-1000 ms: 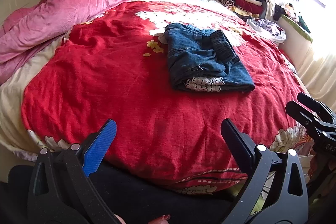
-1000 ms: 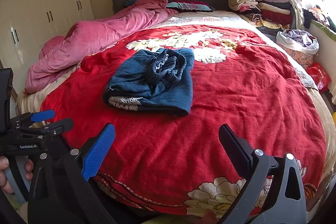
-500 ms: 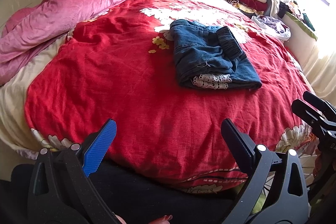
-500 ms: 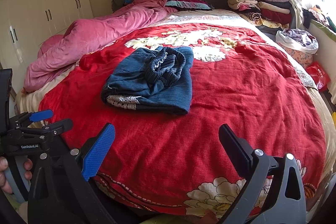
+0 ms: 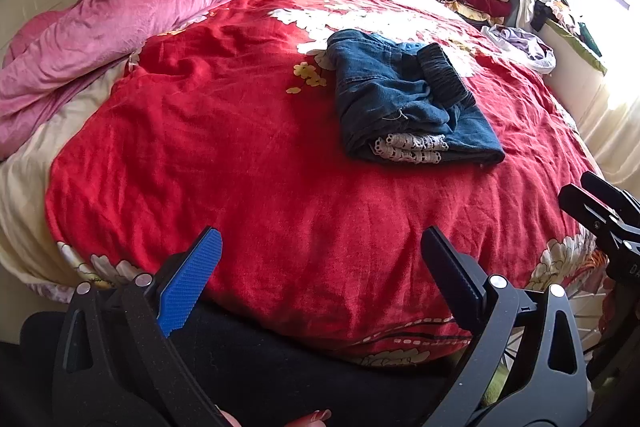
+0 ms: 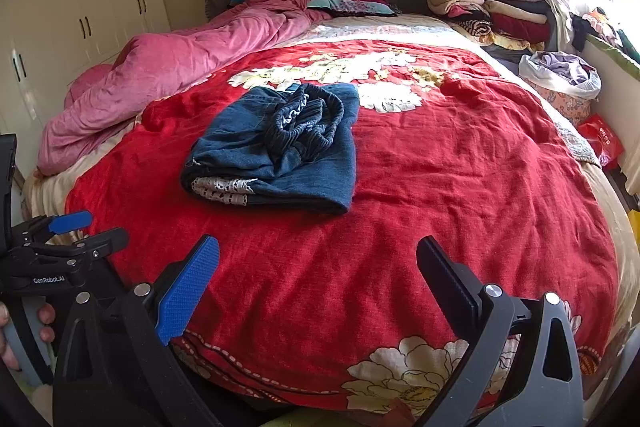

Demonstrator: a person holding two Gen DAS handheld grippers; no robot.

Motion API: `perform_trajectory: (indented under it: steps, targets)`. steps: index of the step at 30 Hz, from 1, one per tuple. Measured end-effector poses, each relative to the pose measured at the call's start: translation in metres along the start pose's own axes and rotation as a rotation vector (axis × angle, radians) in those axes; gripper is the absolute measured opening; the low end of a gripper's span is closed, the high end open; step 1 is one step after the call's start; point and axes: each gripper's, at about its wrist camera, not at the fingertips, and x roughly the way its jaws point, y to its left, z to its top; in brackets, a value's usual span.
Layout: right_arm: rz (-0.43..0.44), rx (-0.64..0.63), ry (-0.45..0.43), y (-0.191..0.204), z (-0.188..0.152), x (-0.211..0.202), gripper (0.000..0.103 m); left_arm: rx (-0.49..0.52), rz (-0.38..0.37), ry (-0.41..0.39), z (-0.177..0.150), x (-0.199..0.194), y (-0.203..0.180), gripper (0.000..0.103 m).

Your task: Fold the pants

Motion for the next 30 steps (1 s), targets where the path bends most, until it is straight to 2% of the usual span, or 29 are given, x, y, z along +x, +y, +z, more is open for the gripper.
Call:
perform_trajectory:
  steps: [8,12,16,18,21,24,29,30]
  targets:
    - [-0.024,0.011,0.002,-0.009,0.002,0.003,0.099,0.005,-0.002,0.022,0.000,0.005,0.001,0.093]
    - [-0.052,0.010,0.001,-0.019,0.001,0.007,0.099,-0.029,0.001,0.030,0.002,0.012,0.011,0.093]
    - [-0.138,0.031,0.018,-0.048,0.000,0.019,0.099,-0.082,0.107,0.008,0.011,0.025,0.034,0.093]
    - [-0.189,0.060,0.022,-0.073,0.004,0.026,0.098,-0.087,0.147,-0.017,0.020,0.032,0.051,0.093]
    - [-0.269,0.108,0.022,-0.119,0.018,0.037,0.098,-0.118,0.218,-0.007,0.040,0.046,0.083,0.093]
    - [-0.353,0.150,0.000,-0.172,0.040,0.046,0.098,-0.189,0.268,0.059,0.067,0.068,0.125,0.093]
    - [-0.442,0.216,0.063,-0.266,0.076,0.082,0.098,-0.221,0.437,0.095,0.117,0.110,0.191,0.093]
    - [-0.468,0.227,0.081,-0.282,0.082,0.090,0.098,-0.233,0.447,0.098,0.127,0.118,0.202,0.093]
